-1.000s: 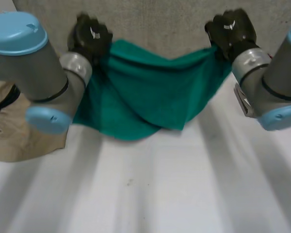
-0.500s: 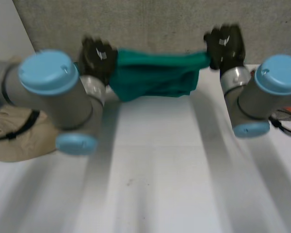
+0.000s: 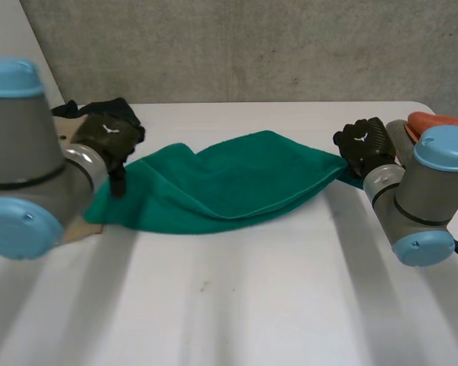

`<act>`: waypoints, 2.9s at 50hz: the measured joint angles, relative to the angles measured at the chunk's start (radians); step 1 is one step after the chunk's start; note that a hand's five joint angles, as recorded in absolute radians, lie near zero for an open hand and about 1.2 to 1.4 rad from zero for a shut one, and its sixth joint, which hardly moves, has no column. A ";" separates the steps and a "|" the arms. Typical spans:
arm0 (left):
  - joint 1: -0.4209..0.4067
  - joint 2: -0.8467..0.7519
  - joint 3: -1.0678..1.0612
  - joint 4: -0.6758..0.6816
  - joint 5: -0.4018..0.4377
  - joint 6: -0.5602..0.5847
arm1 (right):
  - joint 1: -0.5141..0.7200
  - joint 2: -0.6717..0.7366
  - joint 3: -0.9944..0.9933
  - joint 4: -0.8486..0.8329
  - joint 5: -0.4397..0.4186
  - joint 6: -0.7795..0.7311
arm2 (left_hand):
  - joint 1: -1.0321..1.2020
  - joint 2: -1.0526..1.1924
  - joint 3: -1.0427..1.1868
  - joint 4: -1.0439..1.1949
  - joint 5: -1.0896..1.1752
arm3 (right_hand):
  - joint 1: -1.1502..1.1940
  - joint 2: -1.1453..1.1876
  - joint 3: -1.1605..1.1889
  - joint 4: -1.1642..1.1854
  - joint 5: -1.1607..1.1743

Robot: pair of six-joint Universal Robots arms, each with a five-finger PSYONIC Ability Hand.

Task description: Fold the laundry.

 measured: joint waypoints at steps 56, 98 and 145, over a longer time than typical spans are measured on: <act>0.003 -0.532 0.549 -0.042 0.218 0.179 | 0.187 -0.185 -0.505 0.330 0.009 0.107 | 0.841 0.868 0.867 0.868 0.837 | 0.000 0.000 0.000 0.000 0.000; -0.120 -0.362 0.435 0.050 0.103 -0.406 | 0.116 -0.273 -0.427 0.028 -0.088 0.169 | -0.118 -0.113 -0.095 -0.119 -0.102 | 0.000 0.001 0.004 0.001 0.000; -0.065 -0.210 0.635 0.085 -0.006 -0.387 | 0.038 -0.135 -0.458 0.025 0.027 0.146 | 0.824 0.869 0.868 0.868 0.824 | 0.000 0.001 0.004 0.001 0.000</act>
